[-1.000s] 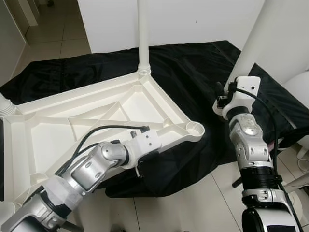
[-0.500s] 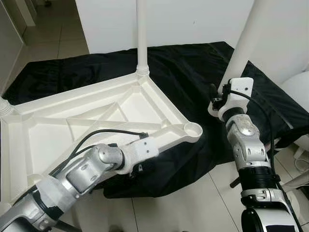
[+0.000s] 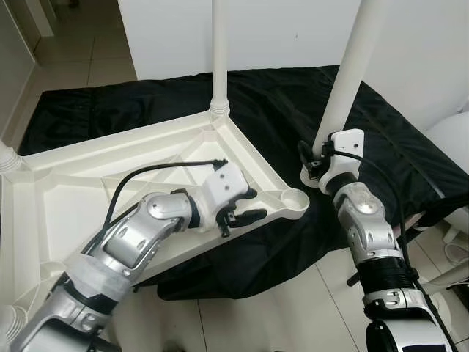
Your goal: Building children table
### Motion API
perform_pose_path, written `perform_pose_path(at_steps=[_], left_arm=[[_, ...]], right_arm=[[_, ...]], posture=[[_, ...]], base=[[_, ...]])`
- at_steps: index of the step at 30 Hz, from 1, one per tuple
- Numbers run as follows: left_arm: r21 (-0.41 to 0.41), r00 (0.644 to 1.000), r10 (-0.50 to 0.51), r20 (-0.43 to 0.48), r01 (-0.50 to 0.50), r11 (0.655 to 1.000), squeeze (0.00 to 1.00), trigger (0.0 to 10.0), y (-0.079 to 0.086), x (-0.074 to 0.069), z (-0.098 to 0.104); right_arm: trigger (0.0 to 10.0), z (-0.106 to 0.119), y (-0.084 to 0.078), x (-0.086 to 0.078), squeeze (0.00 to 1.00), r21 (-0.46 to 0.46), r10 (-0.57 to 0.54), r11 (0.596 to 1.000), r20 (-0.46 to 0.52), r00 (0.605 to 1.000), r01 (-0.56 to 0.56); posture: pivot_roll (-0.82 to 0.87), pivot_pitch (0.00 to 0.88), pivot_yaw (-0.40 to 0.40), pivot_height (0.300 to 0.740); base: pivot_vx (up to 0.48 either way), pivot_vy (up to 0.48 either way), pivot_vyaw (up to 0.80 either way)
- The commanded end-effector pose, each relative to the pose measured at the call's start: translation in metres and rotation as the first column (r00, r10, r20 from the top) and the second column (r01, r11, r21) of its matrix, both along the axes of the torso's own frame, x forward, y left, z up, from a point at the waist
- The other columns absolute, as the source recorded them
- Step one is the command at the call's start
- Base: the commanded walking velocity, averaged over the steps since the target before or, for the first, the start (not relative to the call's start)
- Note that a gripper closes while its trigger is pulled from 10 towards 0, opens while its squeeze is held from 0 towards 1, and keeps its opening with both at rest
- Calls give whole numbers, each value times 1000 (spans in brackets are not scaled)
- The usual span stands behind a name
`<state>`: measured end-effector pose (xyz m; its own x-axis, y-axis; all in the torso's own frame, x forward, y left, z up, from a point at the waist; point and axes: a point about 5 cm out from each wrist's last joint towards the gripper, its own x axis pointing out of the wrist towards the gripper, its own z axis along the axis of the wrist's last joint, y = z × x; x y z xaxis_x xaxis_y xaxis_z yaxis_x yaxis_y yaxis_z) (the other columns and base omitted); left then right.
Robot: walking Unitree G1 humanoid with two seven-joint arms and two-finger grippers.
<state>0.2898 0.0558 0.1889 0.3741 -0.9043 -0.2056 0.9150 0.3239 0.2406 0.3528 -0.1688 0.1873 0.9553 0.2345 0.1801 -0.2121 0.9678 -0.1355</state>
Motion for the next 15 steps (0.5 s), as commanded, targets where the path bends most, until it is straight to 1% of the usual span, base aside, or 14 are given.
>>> perform_pose_path(at_steps=[1,2,3,4,6,8,9,12,14,15], left_arm=[[-14,998,59,9,-58,998,0,10000,0,5,1],[-14,998,59,9,-58,998,0,10000,0,5,1],[-69,995,104,11,-103,992,0,10000,-3,8,4],[-69,995,104,11,-103,992,0,10000,-3,8,4],[-105,991,131,-15,-131,986,0,10000,-4,11,4],[-109,992,126,-17,-128,986,0,10000,-4,10,4],[-117,992,125,-13,-126,985,0,10000,-5,7,4],[-119,992,129,-13,-129,984,0,10000,-5,7,4],[-107,987,150,-57,-155,982,0,10000,-5,6,1],[-107,987,150,-57,-155,982,0,10000,-5,6,1]], right_arm=[[10000,-5,6,-1,0,11,39,999,2,999,-39],[10000,-5,6,-1,0,11,39,999,2,999,-39],[10000,-9,11,0,0,15,67,998,-3,998,-67],[10000,-9,11,0,0,15,67,998,-3,998,-67],[10000,-12,13,-1,0,16,84,996,-5,996,-84],[10000,-14,14,-1,0,29,98,995,-3,995,-97],[10000,-20,17,-3,0,48,126,991,-11,992,-125],[10000,-23,17,-3,0,52,132,990,-13,991,-132],[10000,-33,18,-5,0,54,148,988,-37,988,-146],[10000,-33,18,-5,0,54,148,988,-37,988,-146]], posture=[[30,24,-39,740],[30,24,-39,740],[31,27,-40,740],[31,27,-40,740],[31,27,-40,740],[31,27,-40,740],[48,44,-42,740],[48,44,-42,740],[55,55,-42,740],[55,55,-42,740]], base=[[0,0,0],[0,0,0],[0,0,0],[0,0,0],[0,0,0],[0,0,0],[0,0,0],[0,0,0],[0,0,0],[0,0,0]])
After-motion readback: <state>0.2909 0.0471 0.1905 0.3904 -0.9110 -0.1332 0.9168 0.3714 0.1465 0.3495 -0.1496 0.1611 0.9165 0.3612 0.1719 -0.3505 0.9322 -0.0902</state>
